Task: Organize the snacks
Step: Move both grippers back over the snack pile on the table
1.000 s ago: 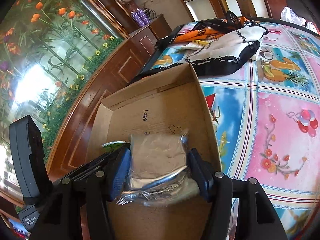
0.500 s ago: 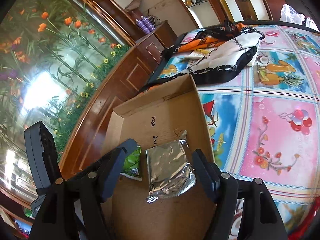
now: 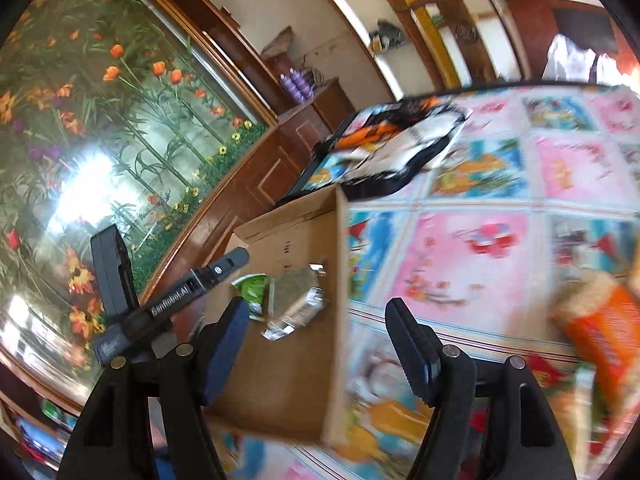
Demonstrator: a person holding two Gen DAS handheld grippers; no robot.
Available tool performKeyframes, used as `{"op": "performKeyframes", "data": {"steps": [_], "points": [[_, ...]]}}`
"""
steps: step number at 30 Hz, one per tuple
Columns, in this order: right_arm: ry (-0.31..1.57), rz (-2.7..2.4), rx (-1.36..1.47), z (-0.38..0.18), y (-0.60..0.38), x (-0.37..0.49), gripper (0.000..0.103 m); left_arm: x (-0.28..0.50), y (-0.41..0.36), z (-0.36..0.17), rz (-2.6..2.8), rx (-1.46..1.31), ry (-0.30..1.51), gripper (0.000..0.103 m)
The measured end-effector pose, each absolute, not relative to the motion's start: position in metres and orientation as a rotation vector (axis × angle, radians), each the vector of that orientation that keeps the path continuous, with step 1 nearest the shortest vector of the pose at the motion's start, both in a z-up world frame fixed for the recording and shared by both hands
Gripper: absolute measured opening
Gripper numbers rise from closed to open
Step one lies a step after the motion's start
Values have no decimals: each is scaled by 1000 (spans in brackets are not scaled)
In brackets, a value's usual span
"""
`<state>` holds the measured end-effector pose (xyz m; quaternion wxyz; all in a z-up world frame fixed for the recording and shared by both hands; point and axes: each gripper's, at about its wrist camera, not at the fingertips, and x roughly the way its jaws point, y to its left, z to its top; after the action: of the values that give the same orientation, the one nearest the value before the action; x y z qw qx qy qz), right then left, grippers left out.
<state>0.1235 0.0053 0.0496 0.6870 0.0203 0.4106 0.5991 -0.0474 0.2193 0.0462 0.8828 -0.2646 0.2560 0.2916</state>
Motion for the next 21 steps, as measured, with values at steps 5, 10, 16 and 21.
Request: {"op": "performKeyframes", "data": {"steps": [5,10,16,21], "points": [[834,1276,-1,37,-64,151,78,-25,175,50,497,-517,544,67],[872,1184,128,23,-119,193,78,7,110,47,321,-469,577,67],[958,1175,327,14,-144,218,78,51,32,29,69,-375,718,67],[992,1210,374,12,-151,219,78,59,-8,16,24,-236,778,70]]}}
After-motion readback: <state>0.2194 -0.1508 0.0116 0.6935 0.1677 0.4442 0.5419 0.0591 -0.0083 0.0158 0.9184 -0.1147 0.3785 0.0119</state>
